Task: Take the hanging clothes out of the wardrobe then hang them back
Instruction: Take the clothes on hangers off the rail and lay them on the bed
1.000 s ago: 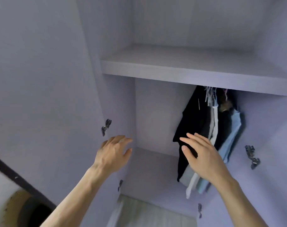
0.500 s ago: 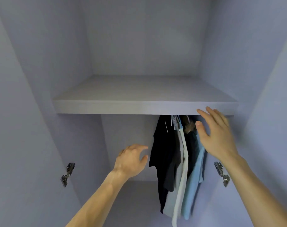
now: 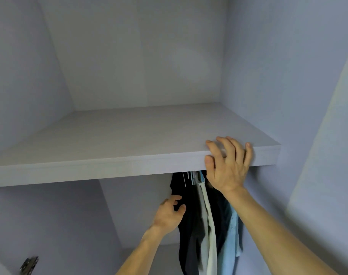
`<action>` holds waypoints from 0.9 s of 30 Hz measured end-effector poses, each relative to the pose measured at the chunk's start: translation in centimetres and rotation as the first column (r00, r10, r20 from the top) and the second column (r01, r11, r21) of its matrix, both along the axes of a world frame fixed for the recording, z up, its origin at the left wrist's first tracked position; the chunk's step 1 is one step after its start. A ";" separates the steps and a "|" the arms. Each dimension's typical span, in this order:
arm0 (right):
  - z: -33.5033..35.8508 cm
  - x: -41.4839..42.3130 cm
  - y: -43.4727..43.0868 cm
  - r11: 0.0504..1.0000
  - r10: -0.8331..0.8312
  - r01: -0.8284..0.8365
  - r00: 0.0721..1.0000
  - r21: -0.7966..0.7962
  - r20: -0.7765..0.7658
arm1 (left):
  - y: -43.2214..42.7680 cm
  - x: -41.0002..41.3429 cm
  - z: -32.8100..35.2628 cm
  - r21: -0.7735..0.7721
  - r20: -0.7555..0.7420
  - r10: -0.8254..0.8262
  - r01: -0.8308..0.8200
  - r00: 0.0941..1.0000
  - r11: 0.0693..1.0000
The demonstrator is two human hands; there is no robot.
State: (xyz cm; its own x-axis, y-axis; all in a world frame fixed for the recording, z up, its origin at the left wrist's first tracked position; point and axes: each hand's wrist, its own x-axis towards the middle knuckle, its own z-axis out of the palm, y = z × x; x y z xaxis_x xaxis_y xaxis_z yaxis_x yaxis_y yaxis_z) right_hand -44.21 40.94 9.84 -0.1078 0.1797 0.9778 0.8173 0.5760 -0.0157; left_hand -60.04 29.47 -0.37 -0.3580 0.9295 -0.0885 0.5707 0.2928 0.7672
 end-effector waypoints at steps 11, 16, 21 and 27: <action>-0.6 0.0 0.9 0.995 0.009 -0.009 1.000 0.099 0.000 | 7.5 3.8 -1.7 -0.016 0.295 0.172 -0.175 0.940 0.984; -0.6 0.0 1.0 0.995 0.016 -0.015 1.000 0.101 -0.011 | 7.4 4.7 -0.6 0.028 0.310 0.262 -0.284 0.914 0.958; -0.6 -0.1 0.9 0.996 0.007 -0.005 1.000 0.094 -0.018 | 5.9 4.2 -0.2 0.154 0.255 0.298 -0.343 0.920 0.926; -0.7 0.2 0.5 0.999 0.001 -0.002 1.000 0.041 0.013 | 5.1 3.3 0.9 0.179 0.297 0.283 -0.344 0.912 0.922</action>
